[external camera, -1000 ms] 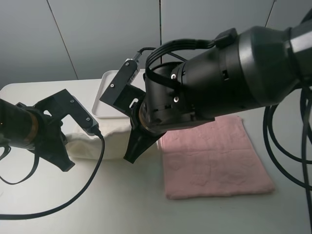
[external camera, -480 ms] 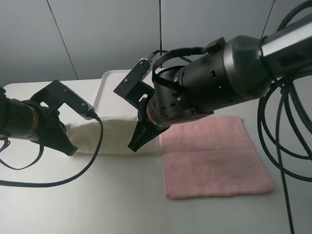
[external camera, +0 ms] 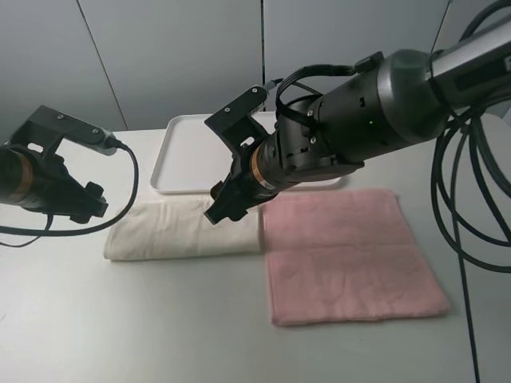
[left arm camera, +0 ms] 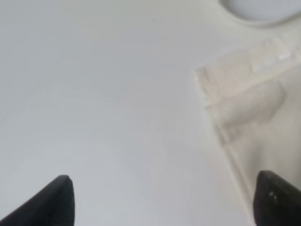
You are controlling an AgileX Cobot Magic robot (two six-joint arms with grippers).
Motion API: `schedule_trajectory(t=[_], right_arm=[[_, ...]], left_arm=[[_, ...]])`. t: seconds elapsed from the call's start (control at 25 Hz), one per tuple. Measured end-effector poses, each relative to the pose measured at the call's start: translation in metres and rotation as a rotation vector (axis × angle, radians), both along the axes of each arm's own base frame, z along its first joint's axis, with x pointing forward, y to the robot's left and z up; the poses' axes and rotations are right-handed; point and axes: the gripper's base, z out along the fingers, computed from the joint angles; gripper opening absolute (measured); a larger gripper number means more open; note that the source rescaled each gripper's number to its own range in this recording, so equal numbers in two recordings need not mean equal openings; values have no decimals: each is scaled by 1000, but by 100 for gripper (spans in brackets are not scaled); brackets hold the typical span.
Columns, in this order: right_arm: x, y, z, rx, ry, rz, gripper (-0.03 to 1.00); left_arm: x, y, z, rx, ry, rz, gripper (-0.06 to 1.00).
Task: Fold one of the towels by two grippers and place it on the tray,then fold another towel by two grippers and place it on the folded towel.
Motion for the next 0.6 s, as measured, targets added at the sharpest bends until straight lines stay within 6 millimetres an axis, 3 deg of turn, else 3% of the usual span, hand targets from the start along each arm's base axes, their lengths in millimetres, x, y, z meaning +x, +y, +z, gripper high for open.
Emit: schedule_trajectory(t=[0.08,0.32,0.6], right_arm=[[1,-3,-1,-18,1,-27,88],[5,-9,3,-41,62,-174,88],[25,-13,23,3,266,-227,88]], left_arm=[[5,0,4,-6,-18,5,99],[17,0,20,-51,-33,123,99],[43,-2,27,-76,221,268,99]])
